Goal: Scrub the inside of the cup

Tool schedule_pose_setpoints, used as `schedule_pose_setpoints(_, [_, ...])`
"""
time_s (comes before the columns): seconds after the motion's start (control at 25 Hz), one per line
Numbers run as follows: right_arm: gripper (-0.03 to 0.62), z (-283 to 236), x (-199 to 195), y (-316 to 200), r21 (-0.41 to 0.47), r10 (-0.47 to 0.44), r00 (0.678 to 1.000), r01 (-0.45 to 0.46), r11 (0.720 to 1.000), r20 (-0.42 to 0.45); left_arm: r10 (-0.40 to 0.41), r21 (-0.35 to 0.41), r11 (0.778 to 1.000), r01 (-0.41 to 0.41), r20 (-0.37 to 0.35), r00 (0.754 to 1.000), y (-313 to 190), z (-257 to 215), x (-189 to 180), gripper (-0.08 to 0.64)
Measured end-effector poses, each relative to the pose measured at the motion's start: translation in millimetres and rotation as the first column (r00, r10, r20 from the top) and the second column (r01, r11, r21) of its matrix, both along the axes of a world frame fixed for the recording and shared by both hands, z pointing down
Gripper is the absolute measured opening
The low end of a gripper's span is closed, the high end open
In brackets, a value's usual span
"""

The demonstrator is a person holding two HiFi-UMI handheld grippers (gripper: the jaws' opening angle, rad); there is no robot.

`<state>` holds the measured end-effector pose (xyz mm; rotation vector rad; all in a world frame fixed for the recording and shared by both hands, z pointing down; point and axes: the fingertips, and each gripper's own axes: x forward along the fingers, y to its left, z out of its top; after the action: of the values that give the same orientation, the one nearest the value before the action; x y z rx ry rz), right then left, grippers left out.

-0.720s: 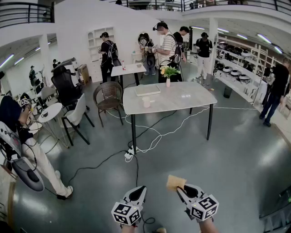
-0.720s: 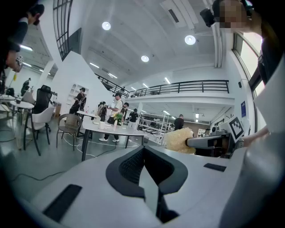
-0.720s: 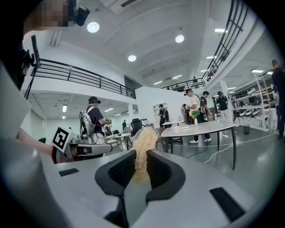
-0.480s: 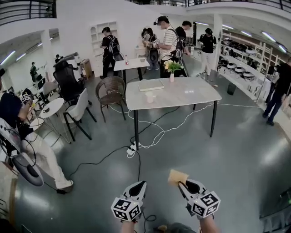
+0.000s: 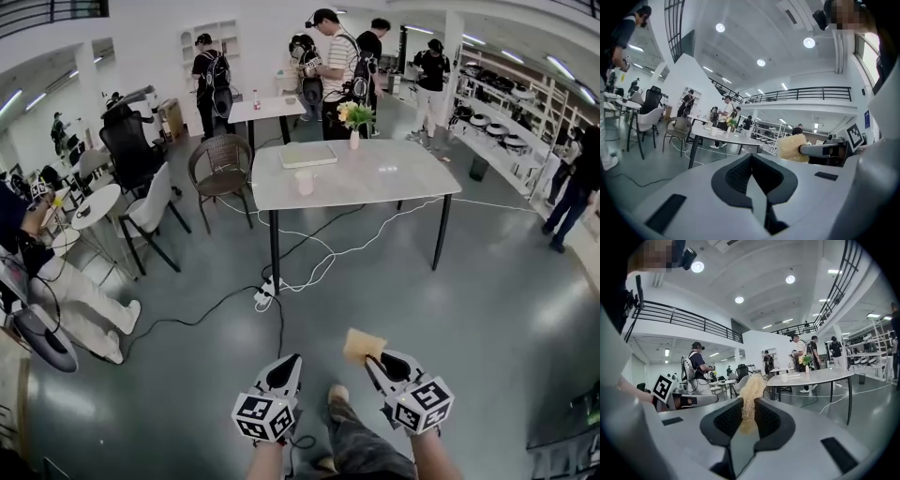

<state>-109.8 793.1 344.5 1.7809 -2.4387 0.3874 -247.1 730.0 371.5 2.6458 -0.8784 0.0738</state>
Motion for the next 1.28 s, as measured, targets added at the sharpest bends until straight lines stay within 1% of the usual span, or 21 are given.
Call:
schedule_pose_setpoints(0.24, [0.072, 9, 33, -75, -0.003, -0.038, 0.999, 0.038, 0.999, -0.021, -0.065, 0.038, 0.997, 0.064, 0.036, 0.997, -73, -3, 34, 0.014])
schedule_pose_setpoints(0.4, [0.072, 6, 59, -134, -0.009, -0.090, 0.995, 0.089, 0.996, -0.041, -0.106, 0.061, 0.993, 0.103, 0.055, 0.993, -128, -11, 64, 0.014])
schedule_pose_setpoints(0.56, [0.072, 6, 86, -184, -0.025, -0.117, 0.992, 0.116, 0.993, -0.041, -0.113, 0.047, 0.993, 0.110, 0.069, 0.991, -175, -13, 93, 0.014])
schedule_pose_setpoints(0.72, [0.072, 10, 108, -230, -0.031, -0.127, 0.991, 0.126, 0.992, -0.034, -0.115, 0.053, 0.992, 0.111, 0.075, 0.990, -222, -11, 117, 0.014])
schedule_pose_setpoints(0.92, [0.072, 15, 125, -274, -0.031, -0.133, 0.991, 0.132, 0.991, -0.025, -0.122, 0.060, 0.991, 0.118, 0.071, 0.990, -259, -9, 130, 0.014])
schedule_pose_setpoints(1.08, [0.072, 18, 126, -300, -0.028, -0.141, 0.990, 0.140, 0.990, -0.015, -0.144, 0.040, 0.989, 0.141, 0.076, 0.987, -284, -1, 127, 0.014])
schedule_pose_setpoints(1.28, [0.072, 18, 126, -325, -0.026, -0.162, 0.987, 0.162, 0.986, -0.006, -0.134, 0.046, 0.990, 0.131, 0.074, 0.988, -308, -4, 134, 0.014])
